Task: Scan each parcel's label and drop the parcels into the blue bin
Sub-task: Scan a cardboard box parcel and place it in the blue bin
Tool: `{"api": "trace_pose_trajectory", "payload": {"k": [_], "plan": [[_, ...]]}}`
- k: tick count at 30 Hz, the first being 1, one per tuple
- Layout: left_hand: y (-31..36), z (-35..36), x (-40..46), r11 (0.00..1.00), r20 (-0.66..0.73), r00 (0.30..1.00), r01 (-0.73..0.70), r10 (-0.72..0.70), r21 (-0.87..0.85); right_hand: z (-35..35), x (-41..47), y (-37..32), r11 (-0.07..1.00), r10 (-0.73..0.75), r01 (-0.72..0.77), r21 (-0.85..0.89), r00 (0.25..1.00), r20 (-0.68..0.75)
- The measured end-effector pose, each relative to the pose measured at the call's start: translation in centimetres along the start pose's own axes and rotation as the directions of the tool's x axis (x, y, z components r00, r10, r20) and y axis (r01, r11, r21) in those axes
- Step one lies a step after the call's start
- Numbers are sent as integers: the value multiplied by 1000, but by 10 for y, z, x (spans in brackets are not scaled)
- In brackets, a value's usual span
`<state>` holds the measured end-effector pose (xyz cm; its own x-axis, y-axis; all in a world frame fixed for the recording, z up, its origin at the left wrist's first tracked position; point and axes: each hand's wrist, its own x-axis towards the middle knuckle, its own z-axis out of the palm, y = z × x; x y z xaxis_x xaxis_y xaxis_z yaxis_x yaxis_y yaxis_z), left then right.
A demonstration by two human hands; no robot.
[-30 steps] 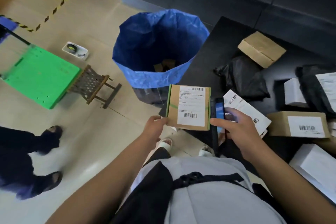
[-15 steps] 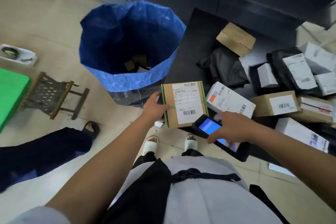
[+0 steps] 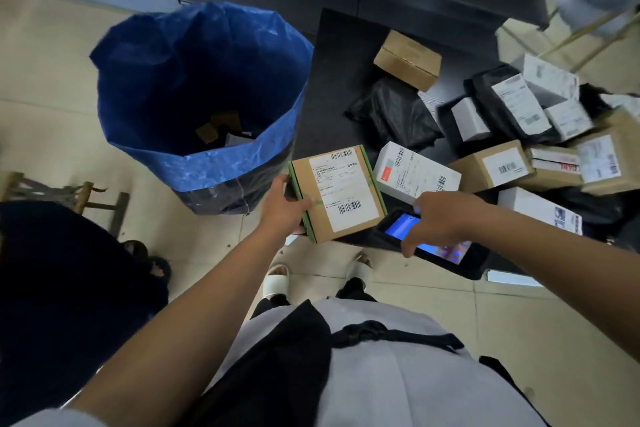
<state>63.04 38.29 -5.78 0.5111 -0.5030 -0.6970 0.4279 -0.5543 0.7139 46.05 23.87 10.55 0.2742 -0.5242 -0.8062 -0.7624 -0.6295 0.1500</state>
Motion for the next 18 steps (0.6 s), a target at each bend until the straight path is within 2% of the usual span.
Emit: {"api": "trace_pose_trajectory", "payload": {"k": [10, 18], "plan": [[1, 0, -3, 999, 11, 1000, 15, -15, -29, 3, -5, 0, 1000, -3, 3, -12, 999, -51], [-2, 0, -2, 1000, 10, 1000, -12, 11, 16, 3, -11, 3, 999, 53, -53, 13, 998, -22]]}}
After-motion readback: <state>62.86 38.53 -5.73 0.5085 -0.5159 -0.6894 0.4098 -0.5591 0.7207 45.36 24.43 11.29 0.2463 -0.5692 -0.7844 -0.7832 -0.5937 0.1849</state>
